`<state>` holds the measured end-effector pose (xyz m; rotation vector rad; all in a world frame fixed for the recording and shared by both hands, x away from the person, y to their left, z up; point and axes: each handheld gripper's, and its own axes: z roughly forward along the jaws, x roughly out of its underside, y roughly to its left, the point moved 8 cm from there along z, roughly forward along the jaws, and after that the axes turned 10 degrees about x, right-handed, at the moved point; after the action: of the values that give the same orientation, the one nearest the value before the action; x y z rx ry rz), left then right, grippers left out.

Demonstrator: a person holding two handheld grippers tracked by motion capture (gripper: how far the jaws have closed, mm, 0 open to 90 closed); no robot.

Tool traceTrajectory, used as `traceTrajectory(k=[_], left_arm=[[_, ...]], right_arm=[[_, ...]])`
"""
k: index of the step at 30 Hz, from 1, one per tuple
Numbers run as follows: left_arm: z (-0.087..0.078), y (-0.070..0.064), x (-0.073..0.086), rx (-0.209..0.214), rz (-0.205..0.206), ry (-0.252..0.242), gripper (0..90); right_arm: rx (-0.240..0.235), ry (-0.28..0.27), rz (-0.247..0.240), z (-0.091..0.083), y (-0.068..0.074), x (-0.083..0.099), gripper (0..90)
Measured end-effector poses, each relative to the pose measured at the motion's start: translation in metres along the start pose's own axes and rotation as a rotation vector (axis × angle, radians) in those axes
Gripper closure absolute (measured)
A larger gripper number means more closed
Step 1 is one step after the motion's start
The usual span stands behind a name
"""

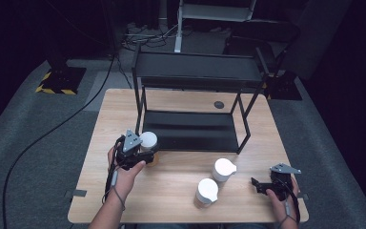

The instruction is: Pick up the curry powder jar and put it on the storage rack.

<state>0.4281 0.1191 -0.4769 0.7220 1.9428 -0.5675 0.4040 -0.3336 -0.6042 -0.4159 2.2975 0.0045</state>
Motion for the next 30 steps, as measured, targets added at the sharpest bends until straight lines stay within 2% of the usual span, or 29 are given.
traceTrajectory(k=[21, 30], left_arm=[[0.006, 0.0, -0.033, 0.012, 0.022, -0.017, 33.3], [0.012, 0.002, -0.046, 0.008, 0.01, -0.034, 33.4]], right_arm=[[0.0, 0.0, 0.0, 0.0, 0.0, 0.0, 0.0], [0.0, 0.0, 0.0, 0.0, 0.0, 0.0, 0.0]])
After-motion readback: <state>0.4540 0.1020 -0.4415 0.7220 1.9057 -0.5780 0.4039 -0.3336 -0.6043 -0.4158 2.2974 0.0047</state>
